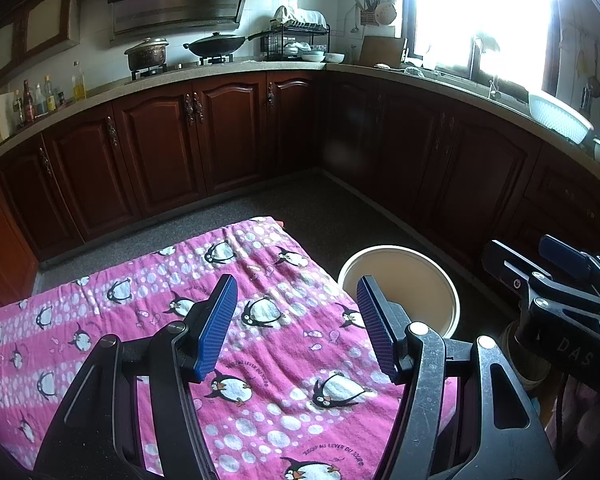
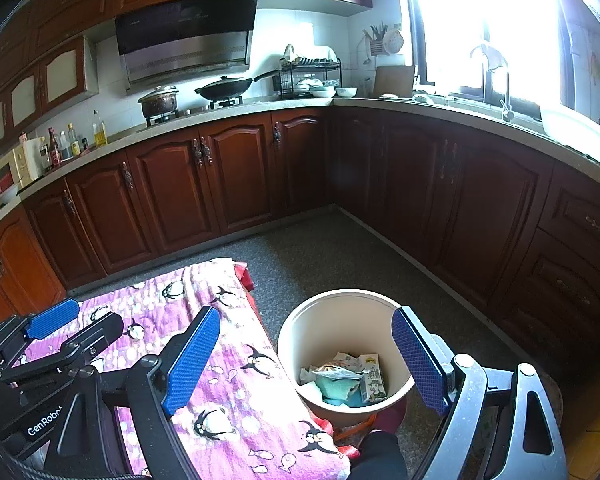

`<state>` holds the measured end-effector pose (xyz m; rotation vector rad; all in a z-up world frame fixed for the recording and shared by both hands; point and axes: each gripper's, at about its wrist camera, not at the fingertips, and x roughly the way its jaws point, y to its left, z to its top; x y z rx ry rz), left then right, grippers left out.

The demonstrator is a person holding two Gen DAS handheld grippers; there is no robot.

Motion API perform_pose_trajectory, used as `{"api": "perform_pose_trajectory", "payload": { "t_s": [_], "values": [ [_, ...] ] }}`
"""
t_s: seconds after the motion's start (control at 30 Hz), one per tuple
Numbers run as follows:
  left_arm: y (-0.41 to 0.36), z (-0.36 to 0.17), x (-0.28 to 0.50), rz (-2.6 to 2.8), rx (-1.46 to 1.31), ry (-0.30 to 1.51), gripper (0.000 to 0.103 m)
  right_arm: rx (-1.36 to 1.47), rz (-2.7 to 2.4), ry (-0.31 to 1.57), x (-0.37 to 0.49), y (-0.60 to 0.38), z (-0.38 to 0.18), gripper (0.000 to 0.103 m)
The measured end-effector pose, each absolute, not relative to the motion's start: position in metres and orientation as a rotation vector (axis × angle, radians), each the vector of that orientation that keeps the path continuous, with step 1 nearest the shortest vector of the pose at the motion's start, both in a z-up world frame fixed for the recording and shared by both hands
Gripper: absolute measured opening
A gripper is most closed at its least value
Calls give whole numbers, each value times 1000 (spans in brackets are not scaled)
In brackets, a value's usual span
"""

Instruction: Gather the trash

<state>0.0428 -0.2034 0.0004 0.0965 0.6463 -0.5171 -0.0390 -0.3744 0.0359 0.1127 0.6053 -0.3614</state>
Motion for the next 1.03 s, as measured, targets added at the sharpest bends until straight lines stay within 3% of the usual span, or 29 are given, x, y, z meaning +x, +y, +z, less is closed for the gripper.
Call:
{"api": "perform_pose_trajectory", "payload": {
  "t_s": [1.03],
  "values": [
    [-196,-9,45,-582,110,654,61,117,-359,619,-35,-381,32,86]
  ]
}}
